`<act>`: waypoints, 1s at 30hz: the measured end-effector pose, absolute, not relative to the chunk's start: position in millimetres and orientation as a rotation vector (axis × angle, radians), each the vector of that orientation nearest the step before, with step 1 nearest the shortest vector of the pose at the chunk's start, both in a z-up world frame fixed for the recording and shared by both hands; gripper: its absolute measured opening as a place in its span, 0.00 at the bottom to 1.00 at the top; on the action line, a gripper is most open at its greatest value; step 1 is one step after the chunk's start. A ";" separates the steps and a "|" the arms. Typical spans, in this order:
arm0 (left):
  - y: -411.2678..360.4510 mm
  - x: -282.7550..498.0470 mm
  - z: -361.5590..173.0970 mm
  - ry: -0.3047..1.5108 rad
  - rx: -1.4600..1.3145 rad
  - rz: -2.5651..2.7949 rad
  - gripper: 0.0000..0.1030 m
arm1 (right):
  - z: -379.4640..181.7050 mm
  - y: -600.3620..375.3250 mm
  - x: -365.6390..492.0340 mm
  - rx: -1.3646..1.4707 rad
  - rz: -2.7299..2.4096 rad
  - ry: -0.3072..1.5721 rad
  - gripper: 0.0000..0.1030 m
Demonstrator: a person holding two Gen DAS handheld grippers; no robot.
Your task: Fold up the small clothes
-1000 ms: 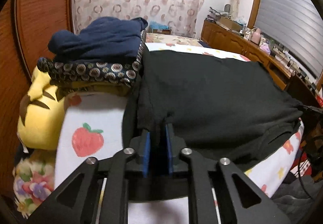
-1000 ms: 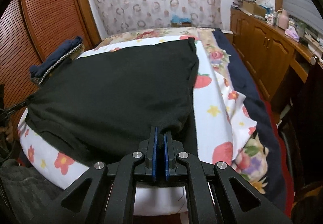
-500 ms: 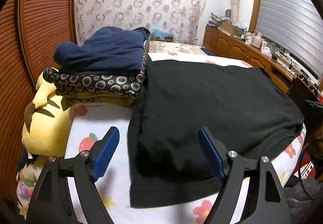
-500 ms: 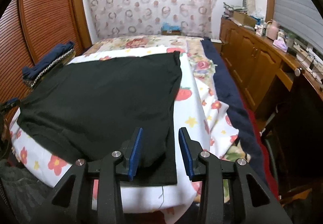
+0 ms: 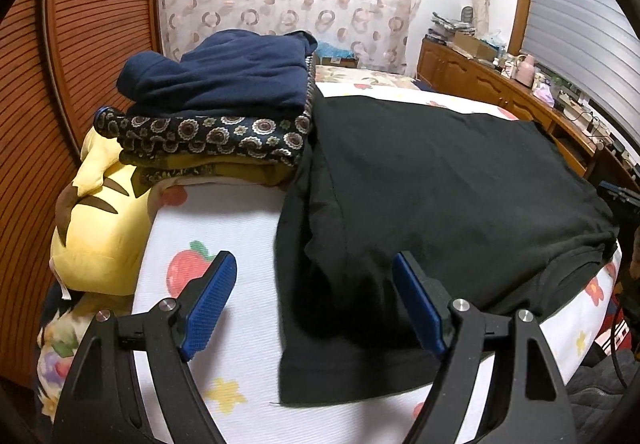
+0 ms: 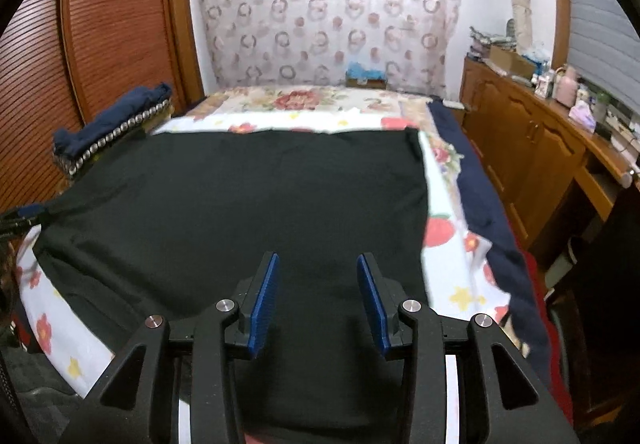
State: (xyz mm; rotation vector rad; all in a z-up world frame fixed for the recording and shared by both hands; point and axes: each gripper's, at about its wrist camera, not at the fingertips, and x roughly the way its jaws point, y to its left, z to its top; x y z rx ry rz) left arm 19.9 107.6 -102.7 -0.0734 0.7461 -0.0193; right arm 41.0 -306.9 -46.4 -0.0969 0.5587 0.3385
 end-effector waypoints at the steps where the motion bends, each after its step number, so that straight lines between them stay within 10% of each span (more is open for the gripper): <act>1: 107.8 19.6 -102.9 0.746 -0.066 -0.012 0.78 | -52.0 -305.7 42.0 -0.091 0.332 0.569 0.41; 19: 116.4 25.9 -118.6 0.796 -0.141 -0.058 0.78 | -62.9 -292.5 49.1 -0.109 0.288 0.597 0.49; 30: 111.2 32.7 -119.6 0.812 -0.173 -0.102 0.35 | -61.9 -294.7 47.3 -0.123 0.315 0.586 0.68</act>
